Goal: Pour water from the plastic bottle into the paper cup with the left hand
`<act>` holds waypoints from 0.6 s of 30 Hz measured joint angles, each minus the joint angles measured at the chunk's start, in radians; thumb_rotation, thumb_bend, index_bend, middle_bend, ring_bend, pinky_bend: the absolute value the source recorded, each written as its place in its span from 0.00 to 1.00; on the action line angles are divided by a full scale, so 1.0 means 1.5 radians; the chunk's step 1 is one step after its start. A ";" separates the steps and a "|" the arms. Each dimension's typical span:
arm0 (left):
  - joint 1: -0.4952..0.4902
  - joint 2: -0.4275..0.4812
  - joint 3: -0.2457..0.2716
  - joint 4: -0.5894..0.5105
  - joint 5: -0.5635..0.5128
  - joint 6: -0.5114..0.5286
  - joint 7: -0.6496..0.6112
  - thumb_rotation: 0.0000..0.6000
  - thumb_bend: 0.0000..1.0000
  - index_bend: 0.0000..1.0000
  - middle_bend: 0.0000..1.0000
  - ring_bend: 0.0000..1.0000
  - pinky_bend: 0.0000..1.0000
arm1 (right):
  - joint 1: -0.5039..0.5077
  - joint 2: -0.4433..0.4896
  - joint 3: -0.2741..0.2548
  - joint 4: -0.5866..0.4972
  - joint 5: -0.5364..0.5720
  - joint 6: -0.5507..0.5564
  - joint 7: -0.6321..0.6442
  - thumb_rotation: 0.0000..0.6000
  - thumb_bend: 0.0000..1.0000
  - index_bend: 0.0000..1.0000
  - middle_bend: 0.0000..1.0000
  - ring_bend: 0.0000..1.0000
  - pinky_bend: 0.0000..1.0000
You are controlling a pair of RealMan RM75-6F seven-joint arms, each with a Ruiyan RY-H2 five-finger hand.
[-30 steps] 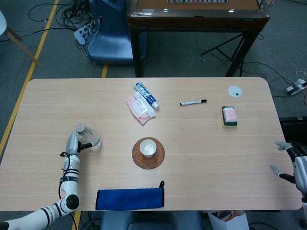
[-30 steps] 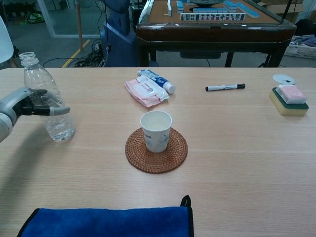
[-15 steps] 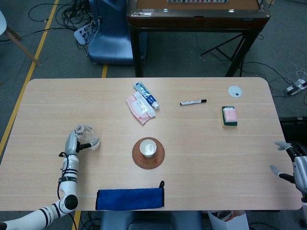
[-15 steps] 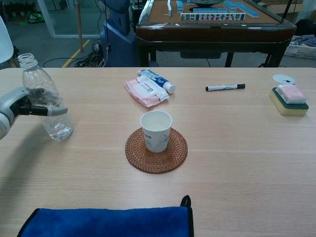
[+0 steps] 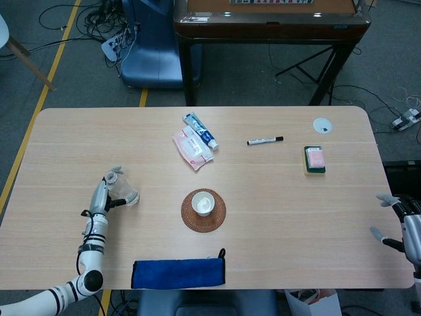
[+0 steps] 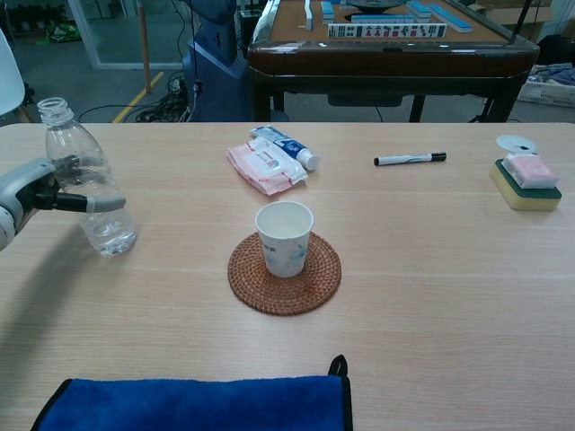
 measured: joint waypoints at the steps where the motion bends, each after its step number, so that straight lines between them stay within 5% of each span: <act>1: 0.001 0.005 0.001 -0.007 -0.002 -0.003 0.002 1.00 0.11 0.04 0.11 0.00 0.10 | 0.000 0.000 0.000 0.000 0.000 0.000 -0.001 1.00 0.08 0.31 0.42 0.26 0.41; 18: 0.011 0.090 0.027 -0.109 -0.035 -0.014 0.080 1.00 0.08 0.00 0.00 0.00 0.06 | 0.001 -0.002 -0.001 0.000 0.000 -0.002 -0.007 1.00 0.08 0.31 0.42 0.26 0.41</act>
